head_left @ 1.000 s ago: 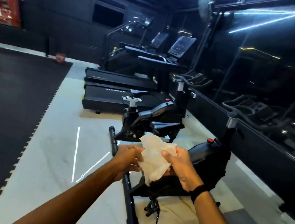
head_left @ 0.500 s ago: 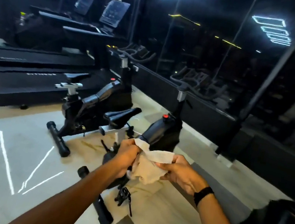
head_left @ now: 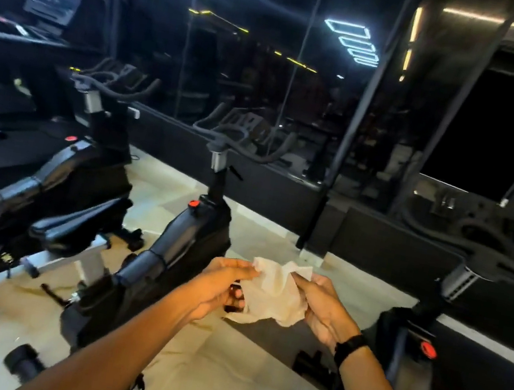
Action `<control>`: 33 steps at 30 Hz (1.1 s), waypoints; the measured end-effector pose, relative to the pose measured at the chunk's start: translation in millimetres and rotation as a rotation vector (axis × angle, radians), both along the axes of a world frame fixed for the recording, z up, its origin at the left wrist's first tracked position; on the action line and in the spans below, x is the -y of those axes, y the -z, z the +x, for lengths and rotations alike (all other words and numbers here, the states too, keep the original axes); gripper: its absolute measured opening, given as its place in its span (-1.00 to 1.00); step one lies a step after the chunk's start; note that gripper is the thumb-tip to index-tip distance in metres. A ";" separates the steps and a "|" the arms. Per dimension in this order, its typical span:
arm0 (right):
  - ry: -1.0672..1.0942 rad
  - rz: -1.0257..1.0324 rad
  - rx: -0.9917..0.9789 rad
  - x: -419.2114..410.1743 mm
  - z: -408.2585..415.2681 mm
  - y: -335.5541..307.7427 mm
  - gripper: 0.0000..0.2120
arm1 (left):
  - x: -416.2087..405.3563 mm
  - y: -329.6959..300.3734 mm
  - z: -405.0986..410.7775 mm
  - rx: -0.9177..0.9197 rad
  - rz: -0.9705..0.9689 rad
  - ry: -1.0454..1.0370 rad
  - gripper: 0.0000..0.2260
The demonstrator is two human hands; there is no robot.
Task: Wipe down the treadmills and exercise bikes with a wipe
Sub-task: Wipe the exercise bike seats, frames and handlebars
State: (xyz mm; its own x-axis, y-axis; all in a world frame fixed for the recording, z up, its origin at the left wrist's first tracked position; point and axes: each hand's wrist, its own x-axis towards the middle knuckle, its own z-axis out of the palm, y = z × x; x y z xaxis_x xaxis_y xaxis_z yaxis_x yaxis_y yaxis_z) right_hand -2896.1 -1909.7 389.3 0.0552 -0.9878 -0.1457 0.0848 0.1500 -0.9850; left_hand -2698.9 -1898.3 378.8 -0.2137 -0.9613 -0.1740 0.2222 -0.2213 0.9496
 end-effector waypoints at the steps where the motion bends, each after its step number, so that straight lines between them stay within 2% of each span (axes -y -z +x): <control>1: 0.014 -0.015 -0.012 8.9 -13.9 -4.0 -0.82 | 13.9 -1.4 -9.7 0.029 -0.019 0.046 -0.85; 4: 0.035 -0.030 -0.049 27.6 -58.0 -16.5 -0.80 | 54.3 -9.2 -41.9 0.123 -0.099 0.104 -0.79; 7: -0.065 -0.045 -0.198 41.1 -100.6 -30.6 -0.92 | 87.9 -15.8 -79.0 0.068 -0.120 0.107 -0.80; 8: -0.111 -0.057 -0.207 42.3 -111.3 -34.0 -0.92 | 94.8 -17.3 -88.5 0.041 -0.115 0.121 -0.79; 10: -0.196 -0.089 -0.180 47.3 -134.8 -38.0 -0.77 | 109.1 -19.3 -109.5 0.008 -0.108 0.178 -0.74; 12: -0.218 -0.114 -0.160 49.6 -153.9 -40.1 -0.78 | 122.4 -20.1 -127.9 0.017 -0.111 0.225 -0.71; 14: -0.176 -0.119 -0.162 55.8 -168.4 -36.5 -0.77 | 137.4 -20.7 -141.0 0.033 -0.121 0.244 -0.71; 18: -0.066 -0.068 -0.201 78.9 -195.4 -27.7 -0.59 | 178.0 -13.8 -167.2 -0.027 -0.079 0.323 -0.69; 21: -0.049 -0.042 -0.208 100.4 -208.0 -27.8 -0.60 | 212.2 -5.6 -183.1 -0.080 -0.026 0.402 -0.59; 26: 0.110 -0.069 -0.270 158.4 -221.1 -34.1 -0.56 | 280.7 -9.0 -203.2 -0.097 0.020 0.547 -0.65; 31: 0.284 -0.149 -0.533 220.7 -232.5 -49.6 -0.48 | 349.9 -31.8 -227.3 -0.152 0.079 0.501 -0.70; 33: 0.358 -0.167 -0.559 236.1 -237.7 -55.1 -0.52 | 370.0 -40.1 -241.4 -0.163 0.056 0.479 -0.74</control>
State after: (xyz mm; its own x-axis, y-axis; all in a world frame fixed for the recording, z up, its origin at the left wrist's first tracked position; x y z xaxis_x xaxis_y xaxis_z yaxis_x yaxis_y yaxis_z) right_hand -3133.8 -2145.8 444.4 -0.3181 -0.9429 0.0989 -0.4272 0.0494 -0.9028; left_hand -2940.2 -2268.4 419.0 -0.6571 -0.7387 -0.1500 0.2273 -0.3839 0.8950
